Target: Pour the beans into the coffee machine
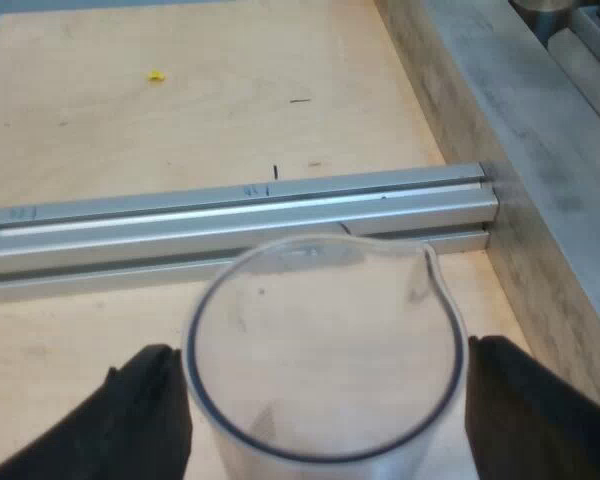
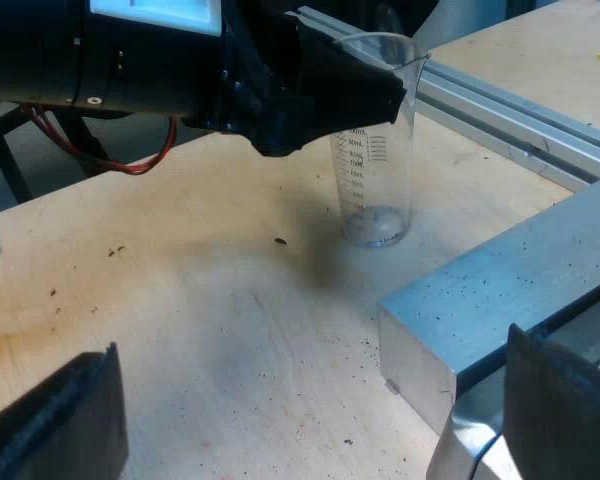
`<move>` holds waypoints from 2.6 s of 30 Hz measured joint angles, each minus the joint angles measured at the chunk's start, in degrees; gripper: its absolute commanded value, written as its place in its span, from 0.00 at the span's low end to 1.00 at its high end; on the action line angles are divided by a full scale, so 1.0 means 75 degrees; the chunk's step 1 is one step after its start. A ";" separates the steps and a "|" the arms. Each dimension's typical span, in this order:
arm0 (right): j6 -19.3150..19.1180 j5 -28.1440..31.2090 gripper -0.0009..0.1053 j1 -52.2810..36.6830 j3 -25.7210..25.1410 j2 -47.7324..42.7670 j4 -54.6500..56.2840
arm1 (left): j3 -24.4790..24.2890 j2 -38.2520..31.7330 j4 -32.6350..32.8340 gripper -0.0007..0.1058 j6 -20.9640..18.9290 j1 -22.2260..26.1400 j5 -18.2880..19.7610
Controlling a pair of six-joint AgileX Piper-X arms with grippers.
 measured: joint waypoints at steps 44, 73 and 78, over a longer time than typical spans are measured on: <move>0.0515 0.2175 0.74 -0.0598 -0.0013 -0.6557 0.7674 | -0.2619 -0.7584 0.9228 0.58 -0.0620 -0.1771 -0.1656; -0.0420 0.0147 0.74 -0.8133 -0.0041 -1.0667 1.1019 | -0.2972 -0.8504 0.9579 0.58 -0.0730 -0.2226 -0.1778; -0.0440 0.0148 0.74 -0.8133 -0.0041 -1.1465 1.1479 | -0.2972 -0.9187 1.0244 0.58 -0.0725 -0.2226 -0.1778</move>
